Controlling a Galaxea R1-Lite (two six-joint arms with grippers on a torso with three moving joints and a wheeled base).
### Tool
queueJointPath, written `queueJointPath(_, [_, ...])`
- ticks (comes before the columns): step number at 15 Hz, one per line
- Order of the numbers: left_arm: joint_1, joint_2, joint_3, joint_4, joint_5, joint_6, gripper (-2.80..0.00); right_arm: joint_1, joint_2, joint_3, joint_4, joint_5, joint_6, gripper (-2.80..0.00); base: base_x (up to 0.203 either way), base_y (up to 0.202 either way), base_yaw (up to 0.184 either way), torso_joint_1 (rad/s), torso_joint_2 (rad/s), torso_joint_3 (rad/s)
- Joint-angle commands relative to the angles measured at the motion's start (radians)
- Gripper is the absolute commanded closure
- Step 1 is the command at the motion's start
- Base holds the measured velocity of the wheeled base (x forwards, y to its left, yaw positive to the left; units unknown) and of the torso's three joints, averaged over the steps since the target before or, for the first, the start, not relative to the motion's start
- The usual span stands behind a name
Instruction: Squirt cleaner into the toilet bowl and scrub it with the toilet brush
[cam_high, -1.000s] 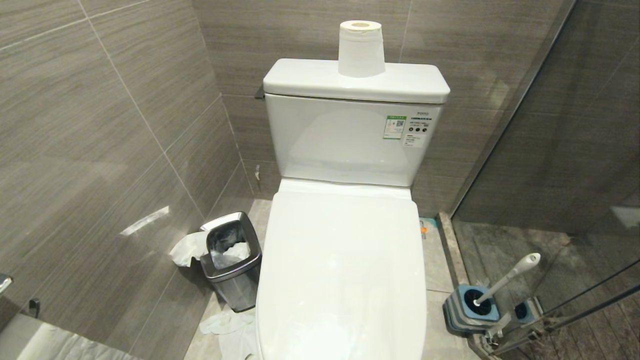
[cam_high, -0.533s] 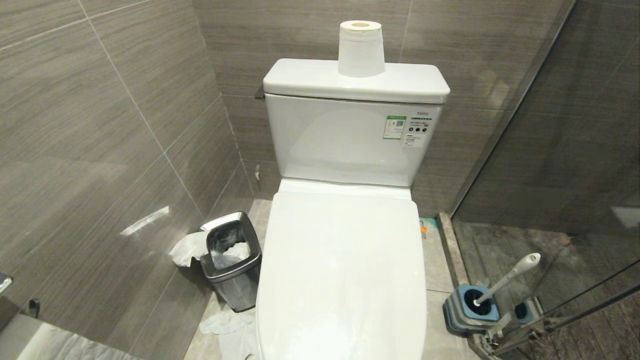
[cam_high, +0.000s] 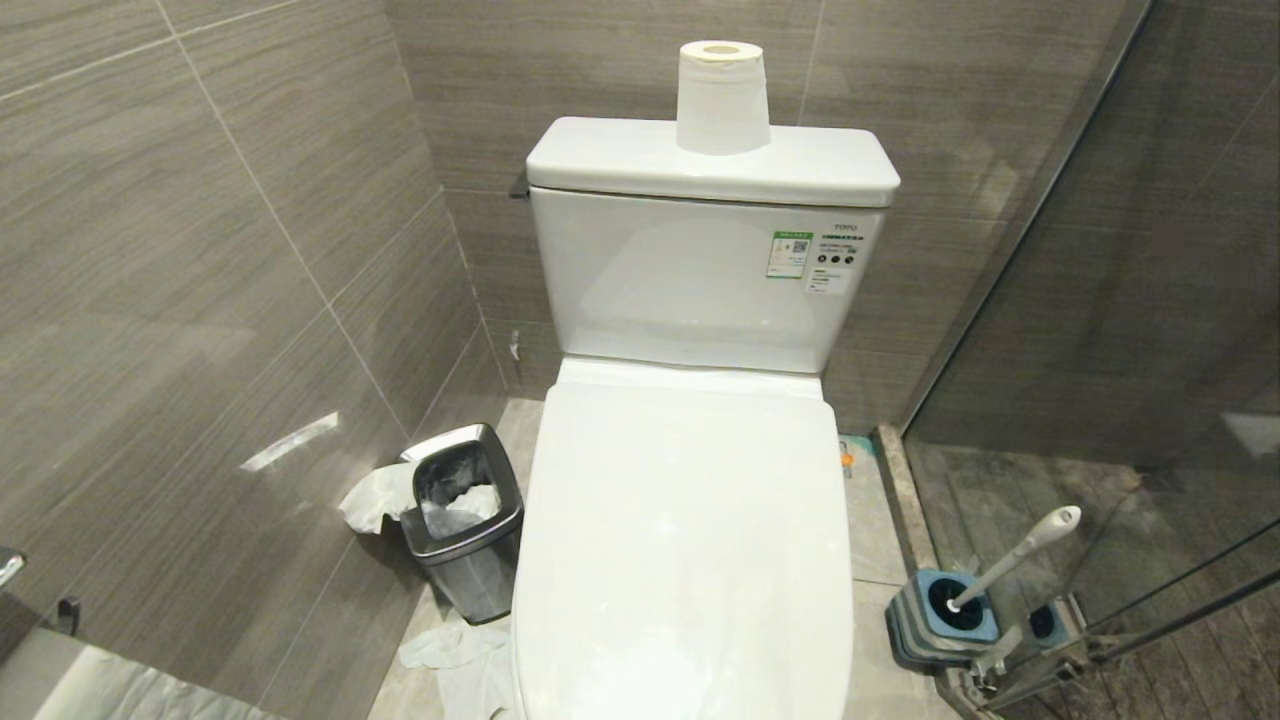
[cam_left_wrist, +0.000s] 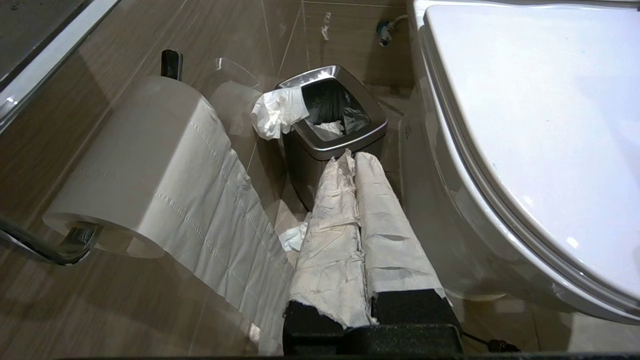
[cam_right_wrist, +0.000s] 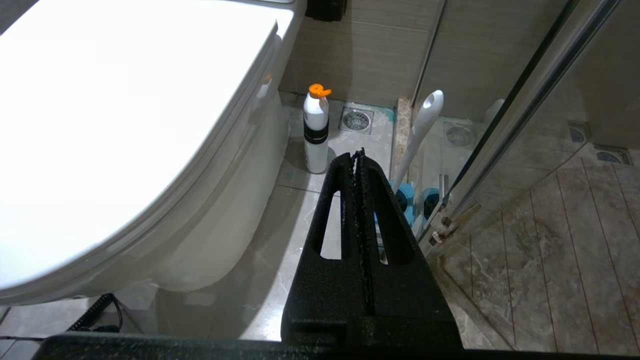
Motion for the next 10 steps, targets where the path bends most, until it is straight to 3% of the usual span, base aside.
queueJointPath(1, [0.001, 0.001, 0.002, 0.0, 0.0, 0.0, 0.0, 0.0, 0.0, 0.0, 0.0, 0.001, 0.0, 0.0, 0.0, 0.0, 0.0, 0.0, 0.0, 0.0])
queueJointPath(10, [0.0, 0.001, 0.002, 0.0, 0.0, 0.0, 0.0, 0.0, 0.0, 0.0, 0.0, 0.001, 0.0, 0.0, 0.0, 0.0, 0.0, 0.0, 0.0, 0.0])
